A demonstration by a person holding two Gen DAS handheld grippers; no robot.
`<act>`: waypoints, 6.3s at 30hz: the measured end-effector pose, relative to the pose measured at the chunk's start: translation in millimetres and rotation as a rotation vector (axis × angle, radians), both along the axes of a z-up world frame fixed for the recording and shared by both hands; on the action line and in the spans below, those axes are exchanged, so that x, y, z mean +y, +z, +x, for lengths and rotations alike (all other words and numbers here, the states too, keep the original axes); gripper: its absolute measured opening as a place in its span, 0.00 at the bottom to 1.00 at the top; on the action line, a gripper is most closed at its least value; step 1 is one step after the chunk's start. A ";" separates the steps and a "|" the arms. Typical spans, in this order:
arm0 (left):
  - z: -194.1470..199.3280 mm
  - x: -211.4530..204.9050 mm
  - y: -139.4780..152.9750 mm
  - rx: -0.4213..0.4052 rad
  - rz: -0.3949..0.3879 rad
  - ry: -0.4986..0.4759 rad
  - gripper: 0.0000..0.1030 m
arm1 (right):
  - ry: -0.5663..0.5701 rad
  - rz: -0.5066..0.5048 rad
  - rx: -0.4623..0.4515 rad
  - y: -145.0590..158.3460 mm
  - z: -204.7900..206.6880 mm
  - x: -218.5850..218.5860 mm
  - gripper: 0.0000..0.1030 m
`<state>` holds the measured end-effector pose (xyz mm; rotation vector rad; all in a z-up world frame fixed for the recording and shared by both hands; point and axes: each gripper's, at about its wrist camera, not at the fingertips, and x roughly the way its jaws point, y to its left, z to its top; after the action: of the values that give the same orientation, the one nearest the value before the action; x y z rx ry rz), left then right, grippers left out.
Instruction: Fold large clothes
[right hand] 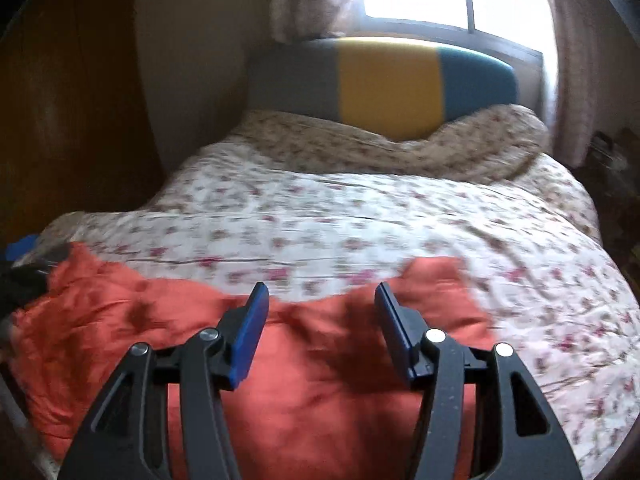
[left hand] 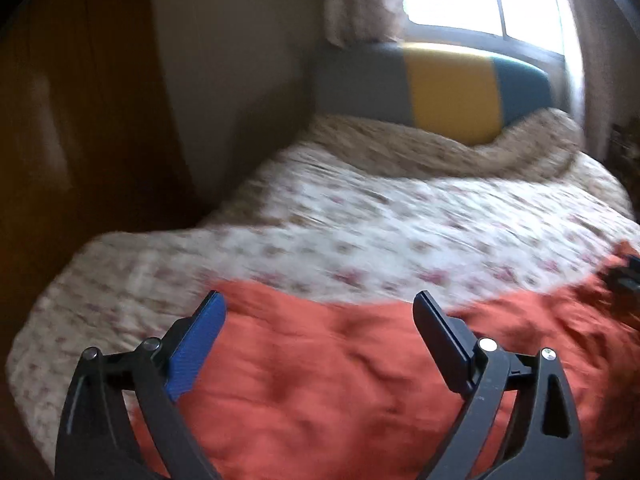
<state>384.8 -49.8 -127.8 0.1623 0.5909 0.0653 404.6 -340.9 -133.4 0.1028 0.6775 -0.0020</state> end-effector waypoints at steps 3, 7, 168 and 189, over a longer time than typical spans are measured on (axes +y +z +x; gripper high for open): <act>24.0 29.0 -18.0 0.091 0.007 0.088 0.91 | -0.042 0.053 0.091 -21.6 13.0 -24.9 0.53; 39.7 39.2 -54.9 0.186 -0.030 0.083 0.92 | -0.052 0.049 0.133 -49.5 19.0 -26.8 0.54; -224.8 -167.1 -25.6 -0.036 -0.264 -0.879 0.44 | -0.193 0.293 0.186 -54.4 -220.7 -100.4 0.07; -94.6 -121.1 -15.8 -0.020 -0.473 -0.413 0.51 | -0.184 0.352 0.146 -63.5 -235.2 -113.1 0.08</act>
<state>290.2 -170.9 -143.7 -0.1779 0.5281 -0.4703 169.4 -454.0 -196.9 0.5076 0.8073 -0.0680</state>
